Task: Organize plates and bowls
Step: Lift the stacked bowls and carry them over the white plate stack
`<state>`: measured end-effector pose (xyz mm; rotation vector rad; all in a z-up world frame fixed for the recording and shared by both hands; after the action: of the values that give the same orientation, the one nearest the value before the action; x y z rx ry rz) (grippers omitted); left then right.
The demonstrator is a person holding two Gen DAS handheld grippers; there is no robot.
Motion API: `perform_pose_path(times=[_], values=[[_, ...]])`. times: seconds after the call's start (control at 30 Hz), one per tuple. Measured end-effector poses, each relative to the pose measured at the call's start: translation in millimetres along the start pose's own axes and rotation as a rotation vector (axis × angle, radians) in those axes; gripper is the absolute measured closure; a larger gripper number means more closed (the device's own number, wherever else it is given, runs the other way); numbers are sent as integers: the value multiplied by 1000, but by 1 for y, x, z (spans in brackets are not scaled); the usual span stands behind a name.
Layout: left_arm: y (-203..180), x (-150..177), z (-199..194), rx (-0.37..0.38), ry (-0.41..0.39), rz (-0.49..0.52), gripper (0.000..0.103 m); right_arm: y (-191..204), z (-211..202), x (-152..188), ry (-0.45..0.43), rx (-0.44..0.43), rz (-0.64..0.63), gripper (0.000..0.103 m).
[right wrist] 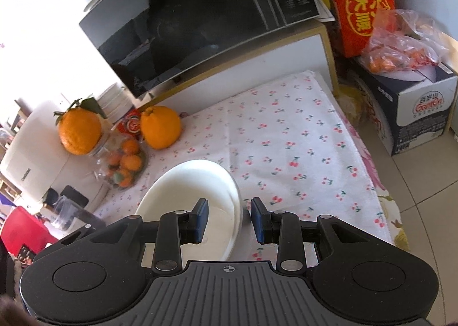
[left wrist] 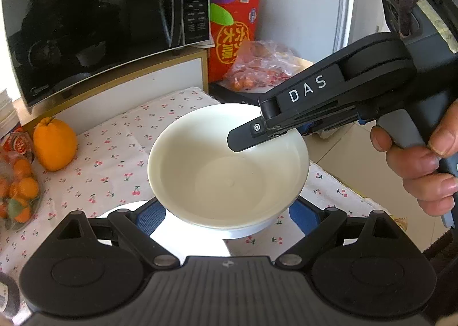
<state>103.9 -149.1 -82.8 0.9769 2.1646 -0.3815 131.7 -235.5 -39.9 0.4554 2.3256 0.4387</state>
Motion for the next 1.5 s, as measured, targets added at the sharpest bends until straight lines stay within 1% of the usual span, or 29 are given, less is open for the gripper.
perform_pose_path(times=[0.17,0.3,0.4,0.83,1.03,1.23,1.33,1.5], values=[[8,3,-11,-12,-7,-22,11,15,3,1,7,-22,-7,72],[17,11,-16,0,-15,-75,11,27,6,4,11,-33,-19,72],[25,18,-18,11,-4,-109,11,36,8,6,15,-40,-29,72],[48,31,-32,-17,-7,-174,11,72,27,12,33,-59,-77,70],[55,34,-36,-26,-6,-180,11,77,39,18,65,-56,-56,70],[56,47,-34,-22,36,-174,11,80,49,30,122,-44,-58,70],[55,52,-35,-30,49,-156,12,81,53,37,136,-37,-72,70],[58,62,-30,-31,81,-168,12,82,65,49,161,-3,-105,70]])
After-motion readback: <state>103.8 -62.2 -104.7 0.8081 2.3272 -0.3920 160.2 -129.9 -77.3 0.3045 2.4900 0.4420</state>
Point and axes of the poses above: each gripper's, at about its wrist camera, not at the fingertips, and z roughly the way its jaws point, y to its left, x to its underside, the point moved 9 cm from there along z, roughly the way its jaws point, and after that the axes turned 2 degrees about y, right-handed, at the moved point
